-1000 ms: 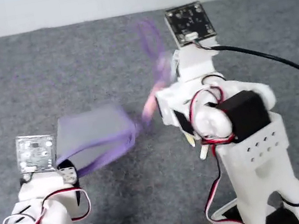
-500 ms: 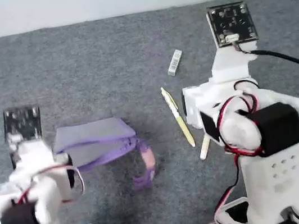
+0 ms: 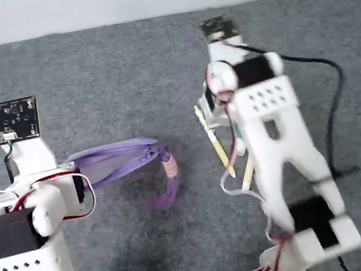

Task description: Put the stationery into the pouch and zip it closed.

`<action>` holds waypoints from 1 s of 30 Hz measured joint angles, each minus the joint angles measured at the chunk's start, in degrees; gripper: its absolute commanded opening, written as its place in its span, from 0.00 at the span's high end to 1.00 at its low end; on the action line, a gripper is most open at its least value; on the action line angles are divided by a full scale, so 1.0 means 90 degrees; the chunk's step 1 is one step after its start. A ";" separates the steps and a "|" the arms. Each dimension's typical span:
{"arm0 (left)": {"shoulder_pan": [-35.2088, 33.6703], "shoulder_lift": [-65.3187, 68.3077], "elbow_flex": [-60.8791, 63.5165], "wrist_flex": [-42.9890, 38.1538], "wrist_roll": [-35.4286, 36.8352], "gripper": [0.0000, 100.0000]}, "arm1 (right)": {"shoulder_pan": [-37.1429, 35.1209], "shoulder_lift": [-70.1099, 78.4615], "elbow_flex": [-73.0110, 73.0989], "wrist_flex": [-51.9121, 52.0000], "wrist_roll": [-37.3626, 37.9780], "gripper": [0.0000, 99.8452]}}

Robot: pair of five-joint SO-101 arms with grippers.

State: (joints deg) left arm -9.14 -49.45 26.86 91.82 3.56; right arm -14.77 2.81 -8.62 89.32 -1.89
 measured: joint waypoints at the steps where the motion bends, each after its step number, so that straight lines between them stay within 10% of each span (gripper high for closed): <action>1: 0.0000 0.0010 0.0000 -0.0039 0.0000 0.99 | -0.0010 0.0303 0.0000 -0.0205 0.0127 0.83; 20: 0.0000 0.0029 0.0020 -0.0117 0.0156 0.99 | -0.0166 0.3487 -0.0059 -0.3399 0.1397 0.83; 30: 0.0000 0.0049 0.0020 -0.0117 0.0225 0.99 | -0.0078 0.4943 -0.2618 -0.1739 0.1436 0.99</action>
State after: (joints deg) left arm -9.14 -49.01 27.03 90.77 5.58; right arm -15.47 47.30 -32.18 73.67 11.03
